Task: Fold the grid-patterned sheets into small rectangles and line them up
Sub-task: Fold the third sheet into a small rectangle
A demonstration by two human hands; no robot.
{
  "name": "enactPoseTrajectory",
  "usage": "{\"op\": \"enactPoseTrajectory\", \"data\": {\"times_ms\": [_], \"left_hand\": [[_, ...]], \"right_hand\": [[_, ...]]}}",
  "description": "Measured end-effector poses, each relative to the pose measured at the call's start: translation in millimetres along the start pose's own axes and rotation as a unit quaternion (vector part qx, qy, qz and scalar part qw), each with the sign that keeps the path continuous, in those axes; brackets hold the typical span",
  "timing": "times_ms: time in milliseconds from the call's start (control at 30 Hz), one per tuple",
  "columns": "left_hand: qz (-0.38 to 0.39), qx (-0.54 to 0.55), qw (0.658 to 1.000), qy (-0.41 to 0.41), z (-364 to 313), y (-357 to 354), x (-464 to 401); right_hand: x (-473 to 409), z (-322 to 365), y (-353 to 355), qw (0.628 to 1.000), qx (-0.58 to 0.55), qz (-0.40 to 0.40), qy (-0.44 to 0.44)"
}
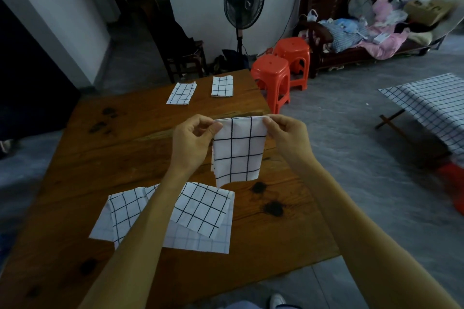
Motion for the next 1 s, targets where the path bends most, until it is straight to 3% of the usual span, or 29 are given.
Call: {"op": "enactPoseTrajectory", "data": {"times_ms": [167, 367, 600, 733, 867, 1000], "left_hand": [[0.002, -0.013, 1.0, 0.017, 2.4, -1.8, -0.1], [0.099, -0.176, 0.977, -0.06, -32.0, -24.7, -13.6], [0.076, -0.097, 0.99, -0.065, -37.0, -18.6, -12.8], [0.1, -0.093, 0.99, -0.037, -26.4, -22.6, -11.2], [0.114, -0.065, 0.991, -0.033, -28.1, -28.2, -13.2], [0.068, -0.065, 0.993, -0.07, -36.8, -25.7, -12.8]], "right_hand": [[0.3, 6.5, -0.5, 0.998, 0.063, -0.025, 0.018], [-3.8, 26.6, -19.0, 0.983, 0.168, 0.015, 0.07], [0.9, 29.3, -23.0, 0.986, 0.14, 0.023, 0.087], [1.4, 24.4, -24.2, 0.978, 0.186, 0.026, 0.087], [-2.8, 33.7, -35.5, 0.952, 0.263, 0.051, 0.146], [-5.6, 36.2, -40.0, 0.945, 0.28, 0.058, 0.157]]}}
Point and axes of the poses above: each hand's wrist, its own x-axis away from the middle knuckle, its own y-axis out of the back of the hand, z = x × y, the point moved 8 cm from there along -x, towards the middle knuckle, and after that the axes turned 10 degrees about z, right-handed, at the moved point
